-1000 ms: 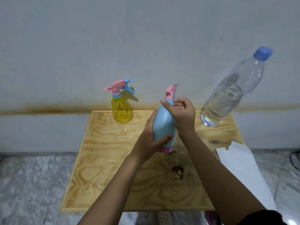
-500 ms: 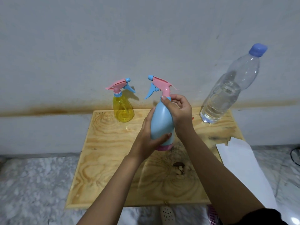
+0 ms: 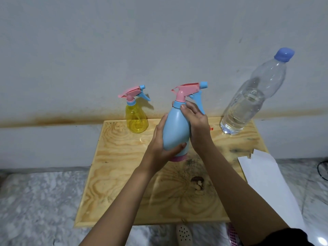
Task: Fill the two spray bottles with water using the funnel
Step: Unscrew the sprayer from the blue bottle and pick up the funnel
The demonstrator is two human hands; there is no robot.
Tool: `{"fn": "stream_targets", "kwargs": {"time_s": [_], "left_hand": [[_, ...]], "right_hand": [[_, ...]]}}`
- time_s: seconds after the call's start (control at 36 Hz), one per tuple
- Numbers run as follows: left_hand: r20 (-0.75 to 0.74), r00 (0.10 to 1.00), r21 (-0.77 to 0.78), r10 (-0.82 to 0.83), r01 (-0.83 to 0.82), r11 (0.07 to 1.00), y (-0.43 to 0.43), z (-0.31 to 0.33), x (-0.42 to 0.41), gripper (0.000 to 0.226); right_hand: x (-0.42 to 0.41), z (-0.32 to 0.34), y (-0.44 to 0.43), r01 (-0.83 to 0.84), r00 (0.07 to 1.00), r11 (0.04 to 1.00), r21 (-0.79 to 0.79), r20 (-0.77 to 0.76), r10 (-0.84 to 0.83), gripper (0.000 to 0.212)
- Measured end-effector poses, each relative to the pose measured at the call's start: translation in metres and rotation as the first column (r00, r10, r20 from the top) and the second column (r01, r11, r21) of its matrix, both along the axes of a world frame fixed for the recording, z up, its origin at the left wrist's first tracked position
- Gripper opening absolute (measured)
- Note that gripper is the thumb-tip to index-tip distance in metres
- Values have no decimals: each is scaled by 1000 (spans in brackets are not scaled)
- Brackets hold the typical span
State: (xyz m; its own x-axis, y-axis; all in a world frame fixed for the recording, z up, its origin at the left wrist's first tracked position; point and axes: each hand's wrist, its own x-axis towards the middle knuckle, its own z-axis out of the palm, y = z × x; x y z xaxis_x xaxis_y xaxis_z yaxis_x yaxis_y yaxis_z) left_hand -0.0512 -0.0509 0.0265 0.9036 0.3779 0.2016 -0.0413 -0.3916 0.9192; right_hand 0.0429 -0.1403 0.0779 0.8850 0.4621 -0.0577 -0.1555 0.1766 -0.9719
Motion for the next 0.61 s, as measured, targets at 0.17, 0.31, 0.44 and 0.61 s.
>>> {"fn": "stream_targets", "kwargs": {"time_s": [0.17,0.31,0.44,0.61], "left_hand": [[-22,1000,28,-4,5,1000,1,-1,-2,87],[-25,1000,53,-2,3,999,1,-4,-4,88],[-50,998,86,28,-23,996,2,-13,-9,92],[-122,990,84,68,-58,995,4,-34,-16,96]], "right_hand": [[-6,4,1,-46,994,998,-49,96,50,28],[-5,7,6,37,996,999,-28,81,-34,17],[1,15,5,99,993,995,26,66,-101,25],[20,39,4,200,974,977,70,94,-206,27]]}}
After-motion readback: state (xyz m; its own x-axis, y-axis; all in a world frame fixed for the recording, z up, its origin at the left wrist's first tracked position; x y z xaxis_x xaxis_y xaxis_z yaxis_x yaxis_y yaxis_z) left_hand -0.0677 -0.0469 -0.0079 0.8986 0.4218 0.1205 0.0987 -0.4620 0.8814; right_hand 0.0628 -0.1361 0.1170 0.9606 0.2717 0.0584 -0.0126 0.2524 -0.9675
